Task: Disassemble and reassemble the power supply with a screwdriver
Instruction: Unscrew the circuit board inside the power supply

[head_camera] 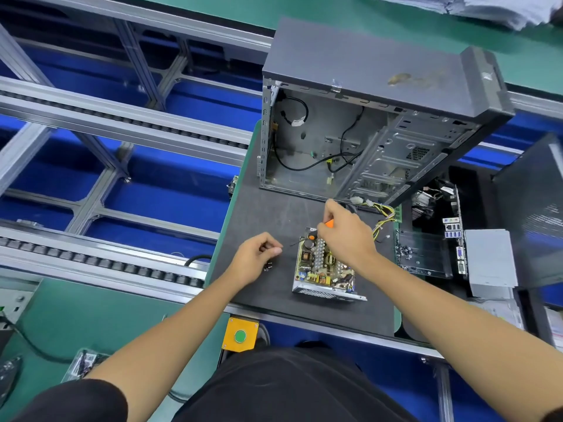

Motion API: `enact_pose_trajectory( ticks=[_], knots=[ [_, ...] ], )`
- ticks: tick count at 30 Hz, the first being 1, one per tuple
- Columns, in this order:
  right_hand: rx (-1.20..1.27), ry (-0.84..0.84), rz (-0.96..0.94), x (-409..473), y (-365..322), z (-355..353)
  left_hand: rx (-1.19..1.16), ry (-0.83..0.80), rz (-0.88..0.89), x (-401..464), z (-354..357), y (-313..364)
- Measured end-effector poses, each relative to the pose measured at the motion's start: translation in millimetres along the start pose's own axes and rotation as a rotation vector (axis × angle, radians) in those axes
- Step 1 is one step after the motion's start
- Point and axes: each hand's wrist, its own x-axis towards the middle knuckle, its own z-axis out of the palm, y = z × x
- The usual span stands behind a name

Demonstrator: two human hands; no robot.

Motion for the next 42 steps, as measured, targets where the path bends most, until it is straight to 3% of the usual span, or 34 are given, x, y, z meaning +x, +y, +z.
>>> enact_pose_trajectory(
  ticks=[17, 20, 24, 29, 34, 38, 42],
  knots=[
    [0.049, -0.051, 0.012, 22.3, 6.3, -14.0, -0.046, -0.042, 0.011, 38.0, 16.6, 18.7],
    [0.185, -0.024, 0.056, 21.9, 17.6, -11.8, 0.024, -0.028, 0.021, 37.1, 16.7, 15.2],
    [0.52, 0.086, 0.119, 17.9, 36.6, 1.4, 0.261, -0.146, 0.162, 31.7, 27.3, 12.9],
    [0.506, 0.233, 0.139, 13.5, 43.2, 27.9, 0.461, -0.116, 0.528, 27.7, 34.8, 16.9],
    [0.349, 0.225, 0.076, 31.1, 40.8, 50.0, 0.612, -0.309, 0.876, 32.5, 61.3, 28.3],
    [0.244, 0.13, 0.061, 49.3, 54.6, 64.5, 0.709, -0.354, 0.861, 40.7, 80.1, 29.2],
    [0.182, 0.154, 0.035, 51.5, 64.9, 73.6, 0.71, -0.341, 0.847, 41.5, 84.9, 18.2]
  ],
)
